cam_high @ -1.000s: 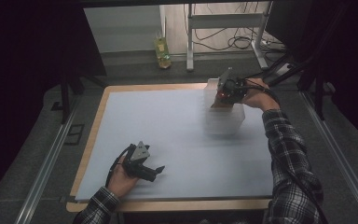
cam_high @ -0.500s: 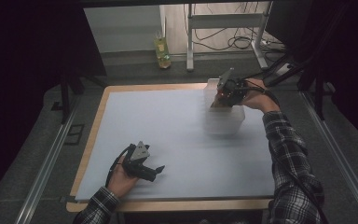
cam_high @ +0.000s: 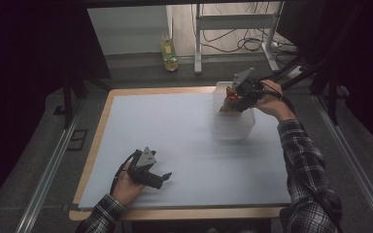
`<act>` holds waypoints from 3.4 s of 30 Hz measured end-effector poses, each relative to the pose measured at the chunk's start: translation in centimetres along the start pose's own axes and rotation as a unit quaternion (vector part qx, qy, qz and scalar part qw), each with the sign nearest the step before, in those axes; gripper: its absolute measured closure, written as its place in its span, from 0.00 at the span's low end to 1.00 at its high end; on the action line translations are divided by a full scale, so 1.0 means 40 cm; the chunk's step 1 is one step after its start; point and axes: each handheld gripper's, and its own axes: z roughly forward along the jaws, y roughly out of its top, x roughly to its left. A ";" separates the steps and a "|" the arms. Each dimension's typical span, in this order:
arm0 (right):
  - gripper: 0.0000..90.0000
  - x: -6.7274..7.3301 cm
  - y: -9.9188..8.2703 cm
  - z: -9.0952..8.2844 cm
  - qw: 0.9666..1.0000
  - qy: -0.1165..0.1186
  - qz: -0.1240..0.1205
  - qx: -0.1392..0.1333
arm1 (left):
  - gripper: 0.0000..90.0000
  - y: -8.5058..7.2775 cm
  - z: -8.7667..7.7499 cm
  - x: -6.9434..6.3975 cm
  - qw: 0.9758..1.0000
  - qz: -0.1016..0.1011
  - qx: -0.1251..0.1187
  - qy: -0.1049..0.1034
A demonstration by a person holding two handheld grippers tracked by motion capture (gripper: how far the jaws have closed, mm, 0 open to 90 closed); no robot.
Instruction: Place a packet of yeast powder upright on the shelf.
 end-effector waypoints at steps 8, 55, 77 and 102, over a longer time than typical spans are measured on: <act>0.15 0.004 -0.006 -0.022 0.999 0.009 0.025 -0.035 | 0.02 0.000 0.001 -0.001 1.000 0.000 0.001 0.001; 0.04 0.131 0.023 -0.093 0.991 -0.014 0.099 -0.084 | 0.00 0.001 -0.008 0.006 1.000 -0.003 -0.020 0.015; 0.03 0.203 0.012 -0.105 0.989 0.004 0.102 -0.104 | 0.00 0.004 -0.023 0.011 0.999 -0.026 -0.043 0.010; 0.03 0.258 -0.070 -0.129 0.984 -0.001 0.121 -0.133 | 0.00 0.003 -0.018 0.008 0.999 -0.010 -0.027 0.015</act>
